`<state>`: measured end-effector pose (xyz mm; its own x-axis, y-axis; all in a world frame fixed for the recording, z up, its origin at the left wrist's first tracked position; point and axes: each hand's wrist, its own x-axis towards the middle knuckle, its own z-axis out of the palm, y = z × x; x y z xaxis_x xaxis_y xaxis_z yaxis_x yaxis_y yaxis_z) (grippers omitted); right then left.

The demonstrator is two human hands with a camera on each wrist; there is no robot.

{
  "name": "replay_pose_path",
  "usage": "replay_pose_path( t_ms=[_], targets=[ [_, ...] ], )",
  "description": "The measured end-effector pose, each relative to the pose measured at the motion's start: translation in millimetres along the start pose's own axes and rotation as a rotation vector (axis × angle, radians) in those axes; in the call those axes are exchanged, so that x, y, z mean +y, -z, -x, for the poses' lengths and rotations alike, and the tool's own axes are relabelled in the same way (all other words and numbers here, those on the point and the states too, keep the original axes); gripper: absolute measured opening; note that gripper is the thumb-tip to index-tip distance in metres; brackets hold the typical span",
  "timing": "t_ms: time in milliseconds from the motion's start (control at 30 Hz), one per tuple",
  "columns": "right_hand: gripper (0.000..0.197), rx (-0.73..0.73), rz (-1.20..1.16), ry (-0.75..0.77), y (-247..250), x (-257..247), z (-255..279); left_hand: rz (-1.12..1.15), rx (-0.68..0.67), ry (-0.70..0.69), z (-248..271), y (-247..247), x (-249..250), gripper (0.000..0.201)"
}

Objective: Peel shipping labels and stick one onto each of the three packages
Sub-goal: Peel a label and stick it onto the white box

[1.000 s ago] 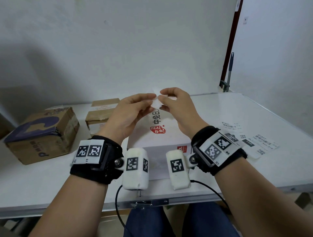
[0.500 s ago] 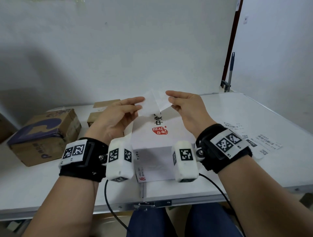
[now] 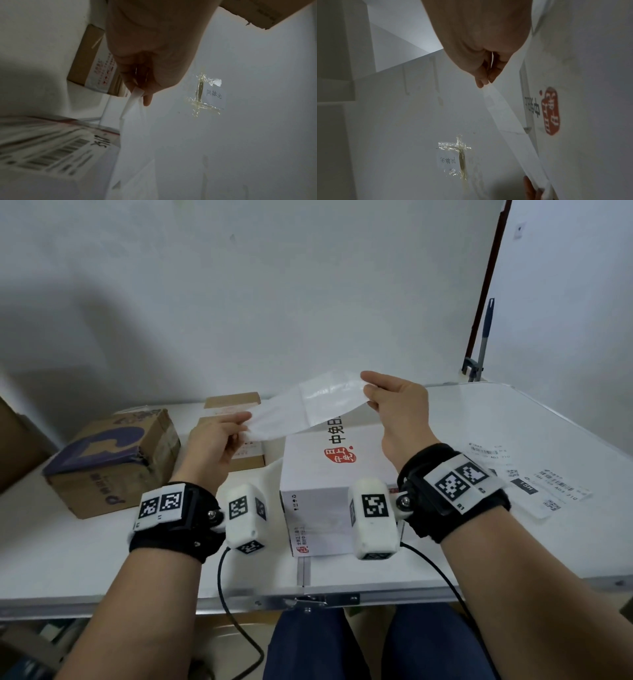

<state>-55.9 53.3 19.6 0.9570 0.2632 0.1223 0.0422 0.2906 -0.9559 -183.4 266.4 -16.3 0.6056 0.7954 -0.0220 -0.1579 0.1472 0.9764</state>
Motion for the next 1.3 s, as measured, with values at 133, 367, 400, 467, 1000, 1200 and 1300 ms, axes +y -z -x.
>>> replay_pose_path(
  t_ms=[133,367,400,467,1000,1200,1300],
  targets=[
    [0.026,0.103,-0.014,0.056,-0.6,-1.7,-4.2,0.016,0.242,0.010,-10.1,31.1,-9.0,0.033],
    [0.029,0.031,0.085,0.149,-18.0,-4.7,8.1,-0.417,0.081,0.067,-1.7,31.7,-36.0,0.024],
    [0.029,0.017,0.109,0.169,-18.5,-5.2,10.9,-0.530,0.051,0.074,-0.6,30.5,-35.5,0.022],
    [0.029,0.002,0.144,0.214,-16.6,-6.9,13.4,-0.785,0.023,0.044,-3.1,31.9,-32.9,0.025],
    [0.029,-0.232,0.679,0.651,-1.5,-31.2,18.5,-0.341,-0.442,-0.101,29.4,-73.3,71.6,0.020],
    [0.026,-0.338,0.915,0.723,7.7,-35.0,15.0,-0.372,-0.602,0.010,26.2,-89.5,68.7,0.029],
    [0.027,-0.380,0.982,0.723,9.2,-35.8,17.1,-0.438,-0.671,-0.004,25.9,-91.4,66.8,0.032]
  ],
)
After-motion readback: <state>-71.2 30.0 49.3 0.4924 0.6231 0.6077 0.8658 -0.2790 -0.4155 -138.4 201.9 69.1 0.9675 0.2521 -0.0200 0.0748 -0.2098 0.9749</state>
